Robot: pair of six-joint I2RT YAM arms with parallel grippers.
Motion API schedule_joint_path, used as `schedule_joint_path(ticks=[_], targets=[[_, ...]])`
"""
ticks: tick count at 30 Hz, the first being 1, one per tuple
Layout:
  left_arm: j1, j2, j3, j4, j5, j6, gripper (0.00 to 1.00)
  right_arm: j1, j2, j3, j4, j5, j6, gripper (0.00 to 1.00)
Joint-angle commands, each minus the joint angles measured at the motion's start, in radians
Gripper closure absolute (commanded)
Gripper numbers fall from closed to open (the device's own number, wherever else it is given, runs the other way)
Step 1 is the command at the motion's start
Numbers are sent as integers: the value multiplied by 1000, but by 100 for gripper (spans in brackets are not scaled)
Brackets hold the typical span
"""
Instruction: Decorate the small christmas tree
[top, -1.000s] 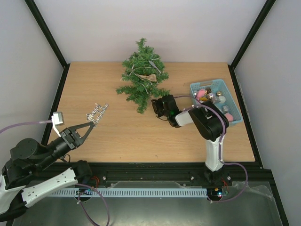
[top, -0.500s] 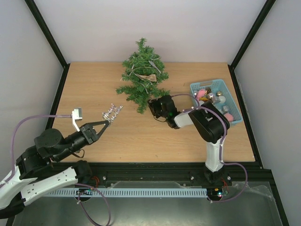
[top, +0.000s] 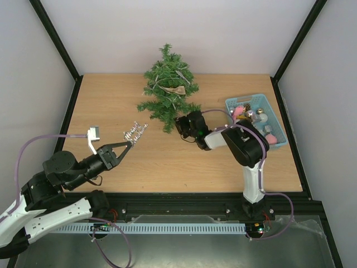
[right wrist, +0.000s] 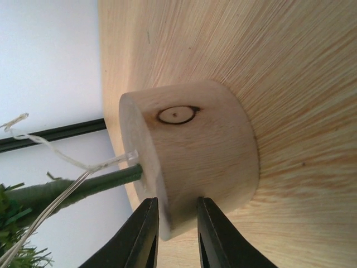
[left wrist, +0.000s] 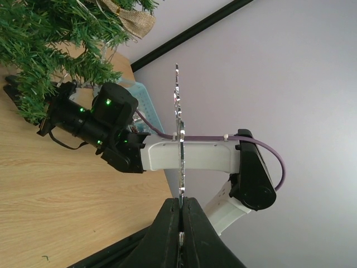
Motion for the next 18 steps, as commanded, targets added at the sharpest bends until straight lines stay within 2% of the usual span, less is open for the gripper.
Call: schedule_joint_path(ticks=[1,18], targets=[[-5,4,10,14,0,14,98,-25,33,29,-23,-1,-21,78],[-5,79,9,41,14,36,98,-135,108,214,-116,-105,-132,75]])
